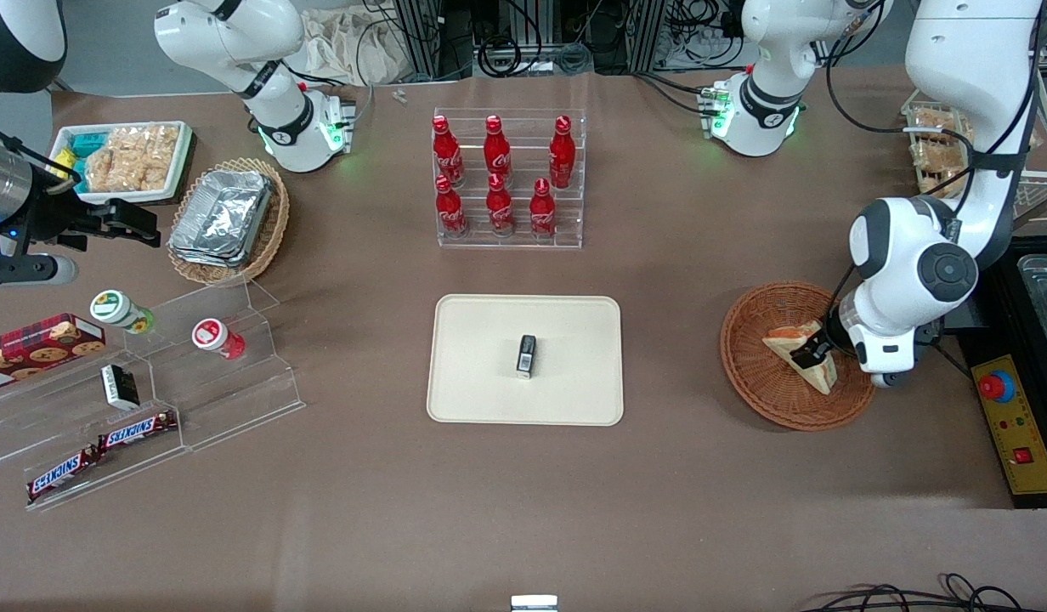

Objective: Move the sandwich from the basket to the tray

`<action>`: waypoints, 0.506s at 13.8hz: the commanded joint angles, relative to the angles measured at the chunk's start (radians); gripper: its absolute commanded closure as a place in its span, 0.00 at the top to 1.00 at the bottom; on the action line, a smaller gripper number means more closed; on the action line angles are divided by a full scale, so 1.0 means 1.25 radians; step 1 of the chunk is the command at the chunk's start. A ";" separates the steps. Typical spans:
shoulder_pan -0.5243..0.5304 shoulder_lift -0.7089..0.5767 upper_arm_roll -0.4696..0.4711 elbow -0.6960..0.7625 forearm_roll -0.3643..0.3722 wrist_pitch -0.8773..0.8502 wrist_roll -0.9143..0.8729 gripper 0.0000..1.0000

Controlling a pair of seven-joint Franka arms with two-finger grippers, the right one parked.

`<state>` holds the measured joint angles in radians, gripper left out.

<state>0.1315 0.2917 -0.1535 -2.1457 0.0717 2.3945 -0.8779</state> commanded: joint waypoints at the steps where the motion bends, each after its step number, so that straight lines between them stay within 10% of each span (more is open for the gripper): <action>1: 0.009 0.003 -0.007 -0.016 0.014 0.025 -0.019 0.04; 7: 0.007 -0.036 -0.013 0.072 0.014 -0.127 -0.013 0.00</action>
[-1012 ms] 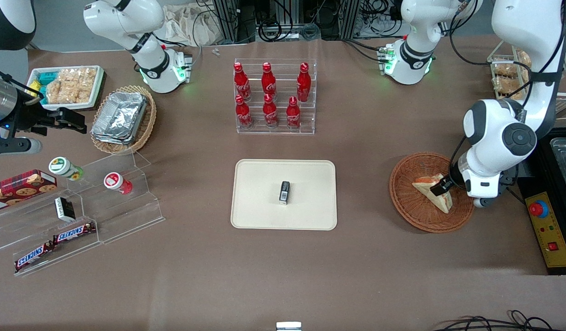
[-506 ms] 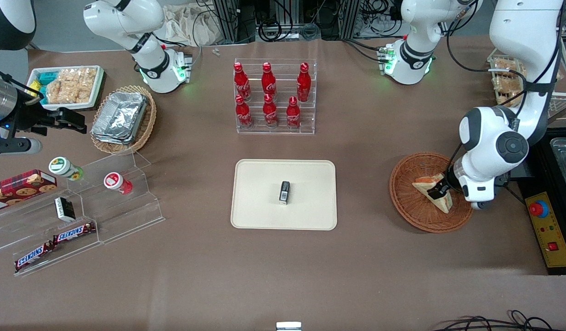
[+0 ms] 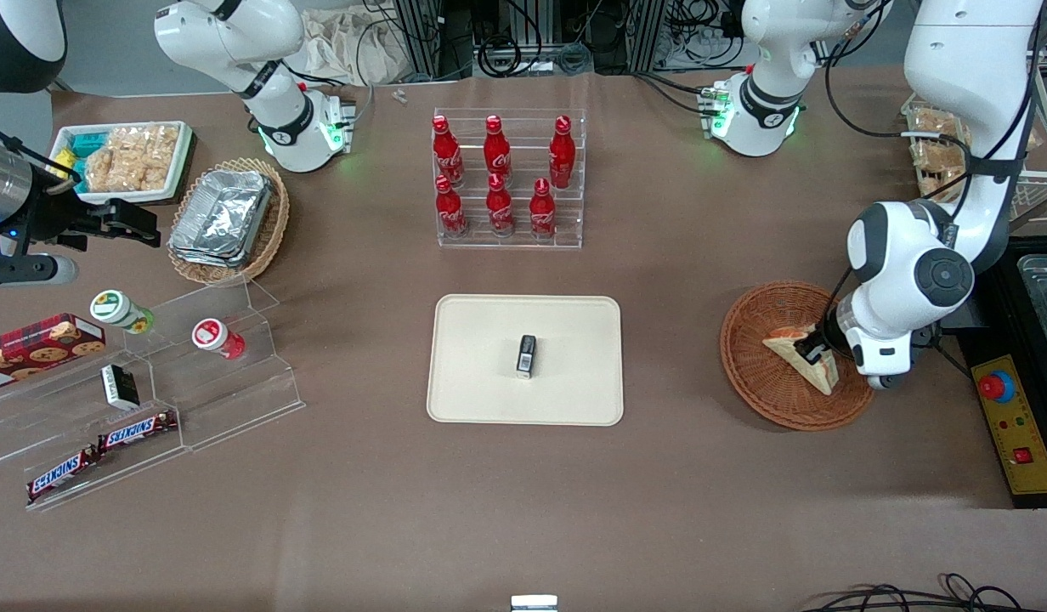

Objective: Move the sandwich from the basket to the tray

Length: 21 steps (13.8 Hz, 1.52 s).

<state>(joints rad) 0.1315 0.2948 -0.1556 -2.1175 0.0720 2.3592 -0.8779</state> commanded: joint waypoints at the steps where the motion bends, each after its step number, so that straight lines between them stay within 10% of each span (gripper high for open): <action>1: 0.000 -0.050 -0.014 0.110 0.012 -0.189 -0.008 0.00; 8: -0.009 -0.040 -0.198 0.484 -0.007 -0.621 0.080 0.00; 12: -0.044 0.069 -0.364 0.475 0.006 -0.499 0.091 0.00; 21: -0.195 0.359 -0.359 0.462 0.207 -0.188 0.076 0.00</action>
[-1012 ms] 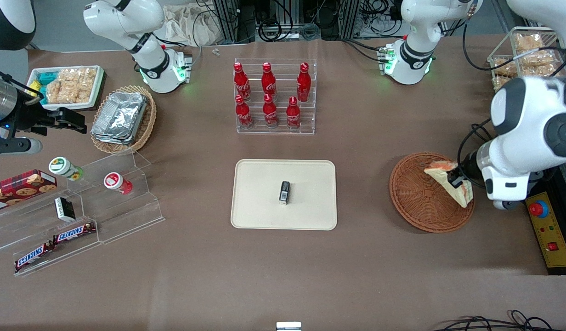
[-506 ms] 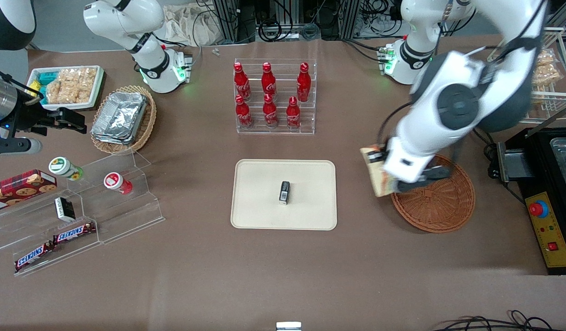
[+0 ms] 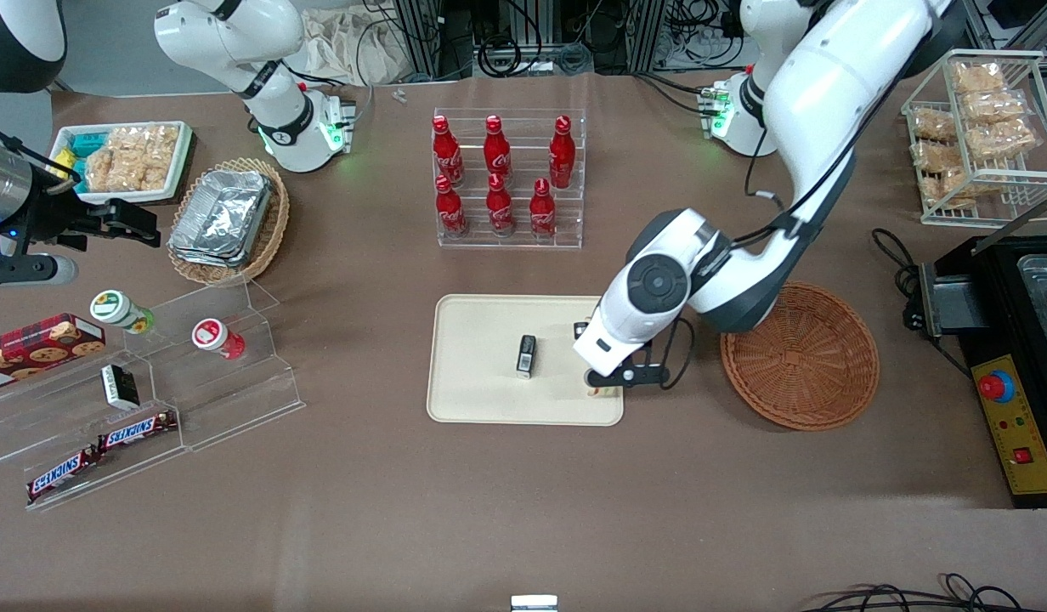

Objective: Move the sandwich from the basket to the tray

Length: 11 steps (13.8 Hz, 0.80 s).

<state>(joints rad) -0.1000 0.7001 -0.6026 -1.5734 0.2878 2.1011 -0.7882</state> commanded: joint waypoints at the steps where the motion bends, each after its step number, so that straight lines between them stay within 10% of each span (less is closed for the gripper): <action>1: -0.019 0.041 -0.001 0.027 0.038 0.027 0.005 0.00; 3: -0.032 0.052 0.001 0.027 0.040 0.027 0.007 0.01; 4: -0.033 0.054 0.001 0.028 0.040 0.027 0.007 0.24; 5: -0.033 0.055 0.001 0.027 0.041 0.027 0.008 0.77; 6: -0.032 0.054 0.001 0.029 0.040 0.023 0.008 1.00; 11: -0.007 -0.021 0.001 0.039 0.031 -0.012 0.003 1.00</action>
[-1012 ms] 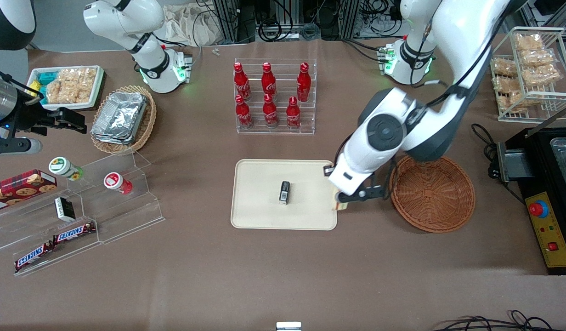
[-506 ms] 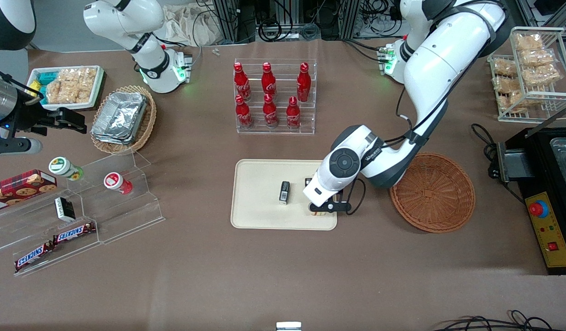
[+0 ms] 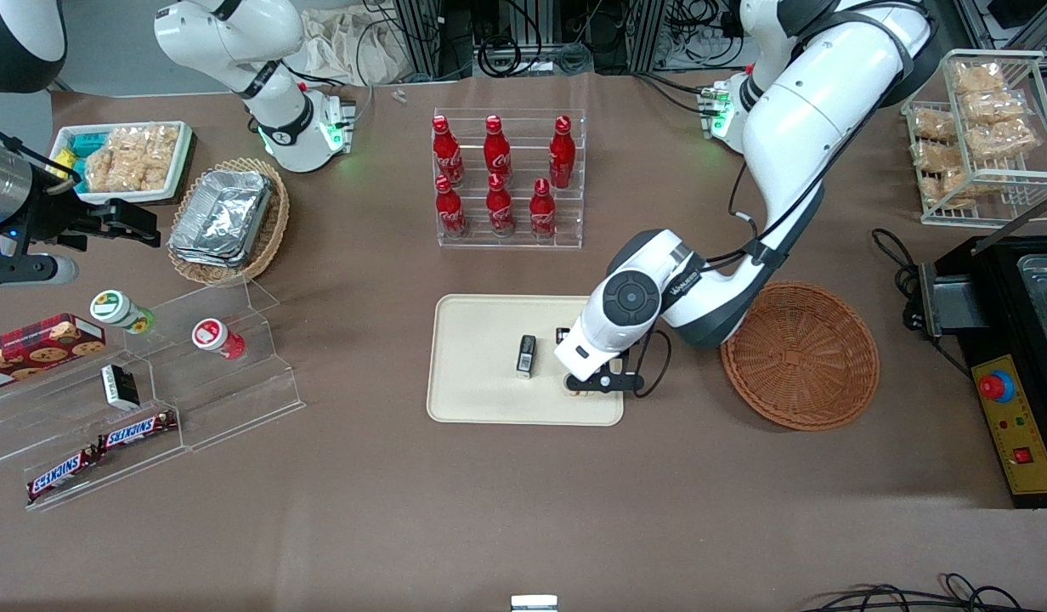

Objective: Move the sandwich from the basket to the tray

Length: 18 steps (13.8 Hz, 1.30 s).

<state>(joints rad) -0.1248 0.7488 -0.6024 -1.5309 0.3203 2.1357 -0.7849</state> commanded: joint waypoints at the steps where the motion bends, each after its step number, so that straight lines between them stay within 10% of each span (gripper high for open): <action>1: 0.033 -0.096 0.000 0.004 0.000 -0.063 0.002 1.00; 5: 0.156 -0.272 -0.022 -0.022 -0.060 -0.202 0.046 1.00; 12: 0.449 -0.582 -0.019 -0.212 -0.304 -0.257 0.531 1.00; 18: 0.572 -0.590 -0.018 -0.188 -0.315 -0.323 0.735 1.00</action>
<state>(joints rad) 0.5667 0.0325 -0.6127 -1.7624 -0.0564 1.7609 0.0840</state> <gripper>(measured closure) 0.000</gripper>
